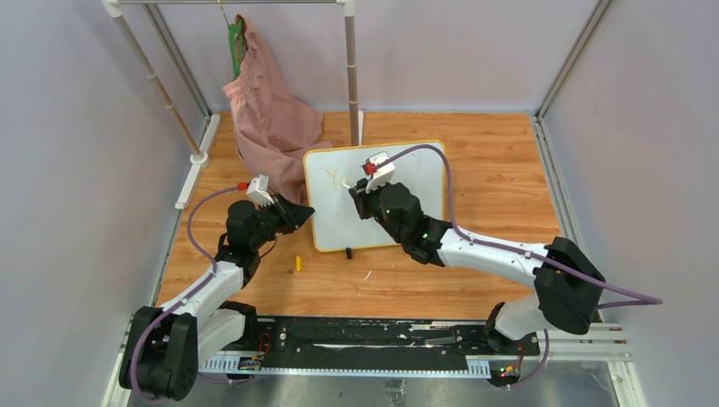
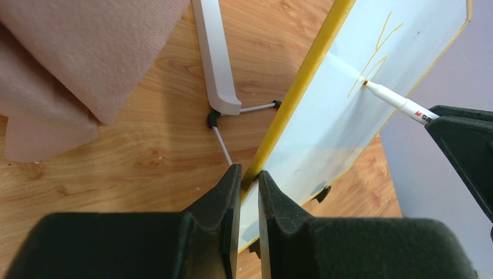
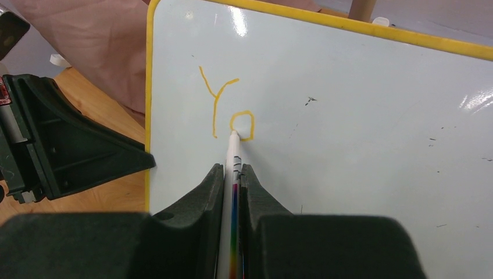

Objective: Write a sentence on the whiteboard

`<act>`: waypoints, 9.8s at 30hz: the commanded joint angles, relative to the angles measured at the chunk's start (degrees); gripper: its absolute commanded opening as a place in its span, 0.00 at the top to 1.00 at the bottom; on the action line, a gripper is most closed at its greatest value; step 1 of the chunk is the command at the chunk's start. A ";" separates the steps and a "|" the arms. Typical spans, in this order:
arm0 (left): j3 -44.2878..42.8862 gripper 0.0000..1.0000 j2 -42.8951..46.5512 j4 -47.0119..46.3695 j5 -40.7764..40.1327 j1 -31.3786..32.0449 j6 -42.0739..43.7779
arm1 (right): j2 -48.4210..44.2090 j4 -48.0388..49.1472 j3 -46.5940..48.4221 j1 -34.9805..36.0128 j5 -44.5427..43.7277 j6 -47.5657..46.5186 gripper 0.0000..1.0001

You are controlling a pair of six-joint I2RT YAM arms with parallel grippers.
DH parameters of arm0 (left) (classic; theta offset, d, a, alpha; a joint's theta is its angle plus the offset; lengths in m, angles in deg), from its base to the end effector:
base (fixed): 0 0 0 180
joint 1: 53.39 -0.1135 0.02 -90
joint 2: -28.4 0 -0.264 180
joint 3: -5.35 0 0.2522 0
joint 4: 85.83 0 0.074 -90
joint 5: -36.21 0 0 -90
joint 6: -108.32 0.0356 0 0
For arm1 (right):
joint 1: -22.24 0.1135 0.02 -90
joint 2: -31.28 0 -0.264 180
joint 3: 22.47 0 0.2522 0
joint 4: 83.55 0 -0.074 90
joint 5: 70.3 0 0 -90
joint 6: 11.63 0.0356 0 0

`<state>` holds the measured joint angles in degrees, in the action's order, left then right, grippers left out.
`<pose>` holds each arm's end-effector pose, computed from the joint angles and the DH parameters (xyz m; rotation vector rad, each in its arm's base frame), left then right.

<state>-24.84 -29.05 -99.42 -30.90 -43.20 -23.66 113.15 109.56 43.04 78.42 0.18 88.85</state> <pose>0.2002 -0.0501 0.1953 -0.2277 1.8940 -0.9936 0.1947 0.2692 0.2977 -0.3908 1.6132 0.6151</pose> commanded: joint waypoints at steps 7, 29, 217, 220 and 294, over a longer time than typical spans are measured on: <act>0.46 1.00 1.30 -1.12 0.59 -0.11 -0.30 | -6.27 -0.60 -2.18 -0.60 -2.13 0.44 1.00; 0.43 1.00 1.09 -1.12 0.66 -0.16 -0.26 | -4.24 1.10 1.23 -3.45 -1.75 -1.03 1.00; 0.40 1.00 2.42 -1.12 0.92 0.70 0.58 | -20.34 -10.25 -9.44 -14.48 3.76 2.07 1.00; 0.51 1.00 2.55 -1.12 0.92 0.70 0.58 | -21.62 -8.73 -10.33 -14.46 4.19 1.90 1.00; 0.59 1.00 3.11 -1.12 0.84 1.14 0.62 | -18.35 -14.73 -5.86 -14.27 2.05 -0.19 1.00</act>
<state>-24.46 -27.17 -98.94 -30.20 -42.32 -23.20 96.67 94.87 35.72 64.59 4.09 89.64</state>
